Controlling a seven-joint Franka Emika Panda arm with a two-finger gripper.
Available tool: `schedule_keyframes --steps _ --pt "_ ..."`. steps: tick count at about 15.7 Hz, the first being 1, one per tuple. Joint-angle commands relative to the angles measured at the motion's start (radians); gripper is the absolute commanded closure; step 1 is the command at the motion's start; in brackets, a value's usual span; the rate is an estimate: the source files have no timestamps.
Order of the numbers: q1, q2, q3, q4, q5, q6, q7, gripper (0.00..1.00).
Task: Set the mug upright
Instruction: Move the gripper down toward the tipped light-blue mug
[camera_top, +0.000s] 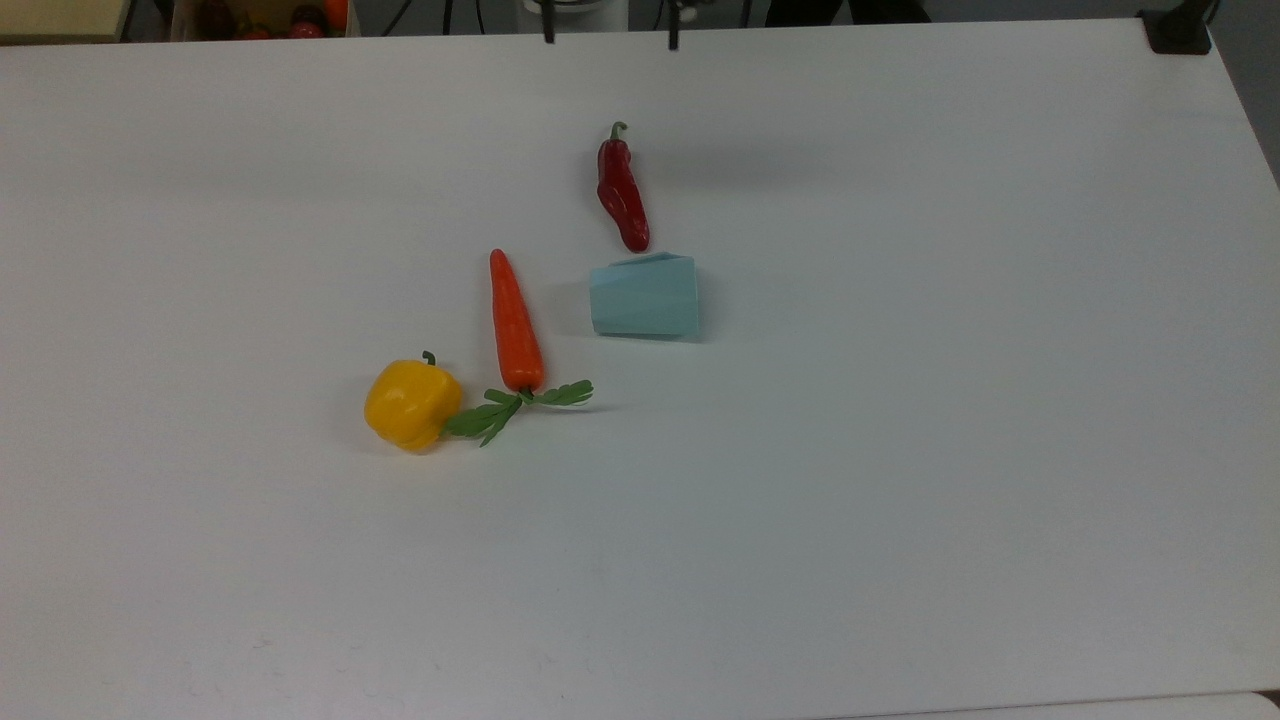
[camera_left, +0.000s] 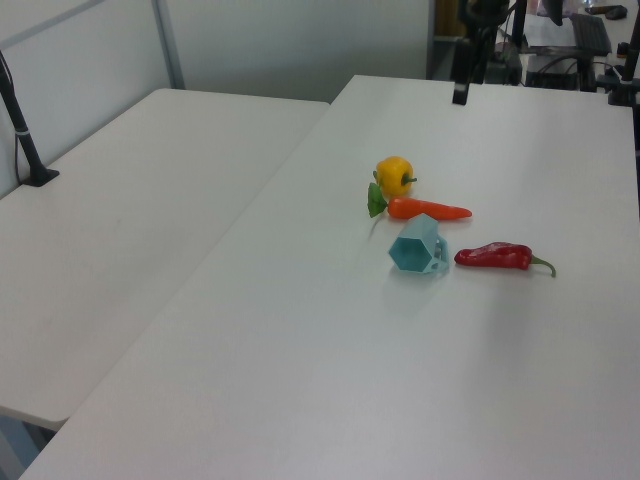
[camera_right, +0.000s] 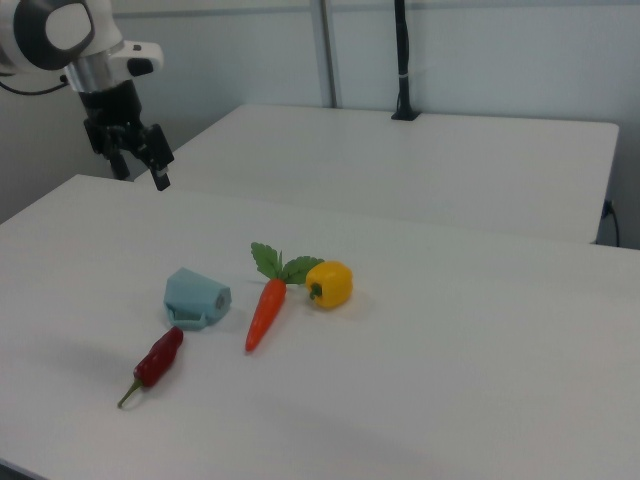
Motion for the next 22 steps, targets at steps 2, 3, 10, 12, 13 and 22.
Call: schedule_keyframes --steps 2,3,10,12,13,22 --pt "0.107 0.172 0.069 0.095 -0.215 0.021 0.288 0.00" --pt "0.113 0.203 0.098 0.095 -0.269 0.024 0.337 0.00" --pt "0.151 0.388 0.169 0.103 -0.522 0.094 0.582 0.00" --pt "0.159 0.418 0.169 0.097 -0.567 0.120 0.600 0.00" --pt "0.159 0.436 0.169 0.097 -0.579 0.125 0.602 0.00" --pt "0.138 0.485 0.169 0.011 -0.688 0.123 0.589 0.00"
